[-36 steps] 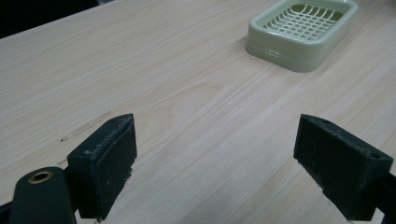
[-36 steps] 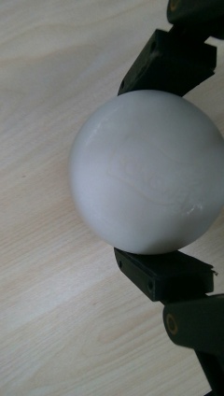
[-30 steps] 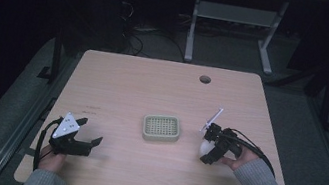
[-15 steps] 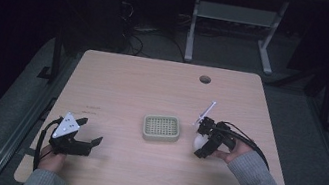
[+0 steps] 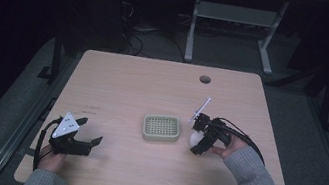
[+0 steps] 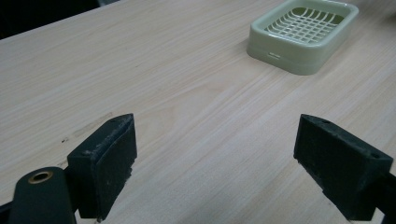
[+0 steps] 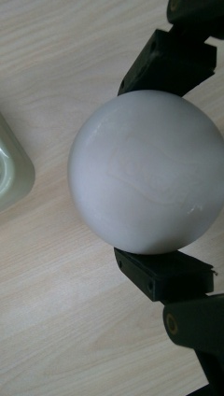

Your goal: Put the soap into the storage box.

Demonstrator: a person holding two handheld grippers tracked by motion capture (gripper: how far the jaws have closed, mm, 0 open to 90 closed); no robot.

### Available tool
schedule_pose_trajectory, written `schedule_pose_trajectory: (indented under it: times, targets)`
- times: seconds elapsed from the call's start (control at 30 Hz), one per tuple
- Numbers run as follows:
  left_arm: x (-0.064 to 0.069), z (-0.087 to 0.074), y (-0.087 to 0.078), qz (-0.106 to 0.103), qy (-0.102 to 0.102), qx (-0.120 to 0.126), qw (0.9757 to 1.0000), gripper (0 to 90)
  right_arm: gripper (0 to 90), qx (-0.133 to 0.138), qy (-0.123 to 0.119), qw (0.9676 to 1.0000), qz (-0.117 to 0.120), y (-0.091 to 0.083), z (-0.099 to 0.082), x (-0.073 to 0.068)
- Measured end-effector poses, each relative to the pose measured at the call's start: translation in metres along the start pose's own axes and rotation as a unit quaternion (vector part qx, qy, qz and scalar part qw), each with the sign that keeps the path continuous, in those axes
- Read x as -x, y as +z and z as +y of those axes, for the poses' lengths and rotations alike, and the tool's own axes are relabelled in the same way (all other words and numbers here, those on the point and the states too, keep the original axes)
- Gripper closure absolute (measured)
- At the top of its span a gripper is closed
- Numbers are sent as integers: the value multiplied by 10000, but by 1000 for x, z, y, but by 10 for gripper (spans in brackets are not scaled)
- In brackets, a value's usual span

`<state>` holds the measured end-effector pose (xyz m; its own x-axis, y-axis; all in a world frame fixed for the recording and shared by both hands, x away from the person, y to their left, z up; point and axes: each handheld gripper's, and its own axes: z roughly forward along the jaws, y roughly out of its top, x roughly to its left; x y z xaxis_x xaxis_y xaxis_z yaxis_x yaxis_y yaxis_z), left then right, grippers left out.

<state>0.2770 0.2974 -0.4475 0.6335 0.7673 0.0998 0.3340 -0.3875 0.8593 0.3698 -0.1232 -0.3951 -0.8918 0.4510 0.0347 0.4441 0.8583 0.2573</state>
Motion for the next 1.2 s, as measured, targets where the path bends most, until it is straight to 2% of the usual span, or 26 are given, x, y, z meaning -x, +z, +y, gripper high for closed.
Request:
schedule_pose_trajectory:
  times: [0.7, 0.93, 1.2]
  targets:
    - [0, 0, 0, 8, -22, 41, 10000, 128, 236, 66, -169, 9998, 18, -6, 28, 0]
    - [0, 0, 0, 14, -24, 58, 10000, 128, 236, 51, -309, 9995, -20, -7, 40, -1]
    - [0, 1, 0, -2, -41, 70, 10000, 128, 236, 148, -356, 9992, 59, -6, 52, -3]
